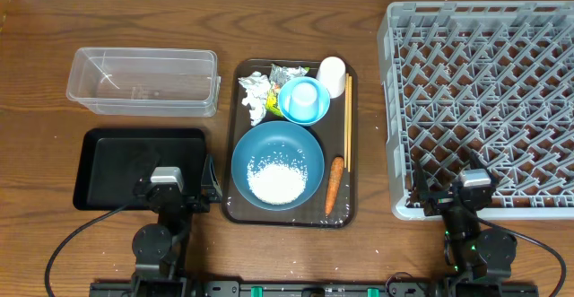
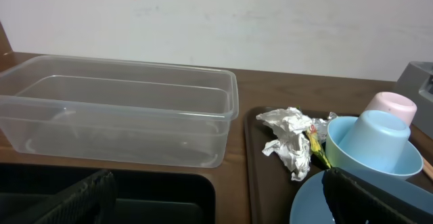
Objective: Sort waste into correct bins and load items into the dishwasher rack
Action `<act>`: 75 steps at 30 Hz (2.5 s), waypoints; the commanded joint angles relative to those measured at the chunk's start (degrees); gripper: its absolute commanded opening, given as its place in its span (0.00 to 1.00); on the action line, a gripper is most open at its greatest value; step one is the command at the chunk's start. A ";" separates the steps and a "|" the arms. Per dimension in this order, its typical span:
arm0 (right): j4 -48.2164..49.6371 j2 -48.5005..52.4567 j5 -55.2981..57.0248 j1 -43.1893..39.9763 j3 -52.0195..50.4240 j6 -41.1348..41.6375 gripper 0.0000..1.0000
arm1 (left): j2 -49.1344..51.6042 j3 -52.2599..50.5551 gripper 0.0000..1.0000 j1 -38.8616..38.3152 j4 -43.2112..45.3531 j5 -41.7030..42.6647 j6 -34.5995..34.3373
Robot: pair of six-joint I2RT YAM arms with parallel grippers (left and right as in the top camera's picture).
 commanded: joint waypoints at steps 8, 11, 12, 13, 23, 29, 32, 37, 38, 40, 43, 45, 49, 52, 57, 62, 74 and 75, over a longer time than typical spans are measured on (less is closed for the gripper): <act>-0.28 0.17 0.57 -0.50 -0.07 -0.24 0.99 | -0.28 -1.03 1.00 0.26 -2.25 -1.75 1.01; -0.28 0.17 0.57 -0.50 -0.07 -0.26 0.99 | -0.28 -1.03 1.00 0.26 -2.25 -1.75 1.01; -0.28 0.17 0.57 -0.48 -0.07 -0.24 0.99 | -0.28 -1.03 1.00 0.26 -2.25 -1.75 1.01; -0.28 0.17 0.57 -0.50 -0.07 -0.26 0.99 | -0.28 -1.03 1.00 0.26 -2.25 -1.75 0.98; -0.28 0.17 0.57 -0.50 -0.07 -0.24 0.99 | -0.28 -1.03 1.00 0.26 -2.25 -1.75 1.01; -0.28 0.17 0.57 -0.50 -0.07 -0.26 0.99 | -0.28 -1.03 1.00 0.26 -2.25 -1.75 1.01; -0.28 0.17 0.57 -0.50 -0.07 -0.26 0.99 | -0.28 -1.03 1.00 0.26 -2.25 -1.75 0.98; -0.28 0.17 0.57 -0.50 -0.07 -0.26 0.99 | -0.28 -1.03 1.00 0.26 -2.25 -1.75 0.98; -0.28 0.17 0.57 -0.50 -0.07 -0.24 0.99 | -0.28 -1.03 1.00 0.26 -2.25 -1.75 1.01; -0.28 0.17 0.57 -0.50 -0.07 -0.26 0.99 | -0.28 -1.03 1.00 0.26 -2.25 -1.75 1.01; -0.28 0.17 0.57 -0.50 -0.07 -0.26 0.99 | -0.28 -1.03 1.00 0.26 -2.25 -1.75 1.01; -0.28 0.17 0.57 -0.50 -0.07 -0.26 0.99 | -0.28 -1.03 1.00 0.26 -2.23 -1.75 0.98; -0.28 0.17 0.57 -0.50 -0.07 -0.26 0.99 | -0.28 -1.03 1.00 0.26 -2.25 -1.75 0.98; -0.28 0.17 0.57 -0.50 -0.07 -0.26 0.99 | -0.28 -1.03 1.00 0.26 -2.23 -1.75 1.01; -0.28 0.17 0.59 -0.50 -0.07 -0.26 0.99 | -0.28 -1.03 1.00 0.26 -2.25 -1.75 0.98; -0.28 0.17 0.57 -0.50 -0.07 -0.24 0.99 | -0.28 -1.03 1.00 0.26 -2.25 -1.75 0.98; -0.28 0.17 0.57 -0.50 -0.07 -0.26 0.99 | -0.17 -0.96 1.00 0.24 -0.66 17.84 -11.28; -0.28 0.17 0.57 -0.50 -0.07 -0.26 0.99 | -0.07 -0.96 1.00 0.22 -0.35 23.28 -15.02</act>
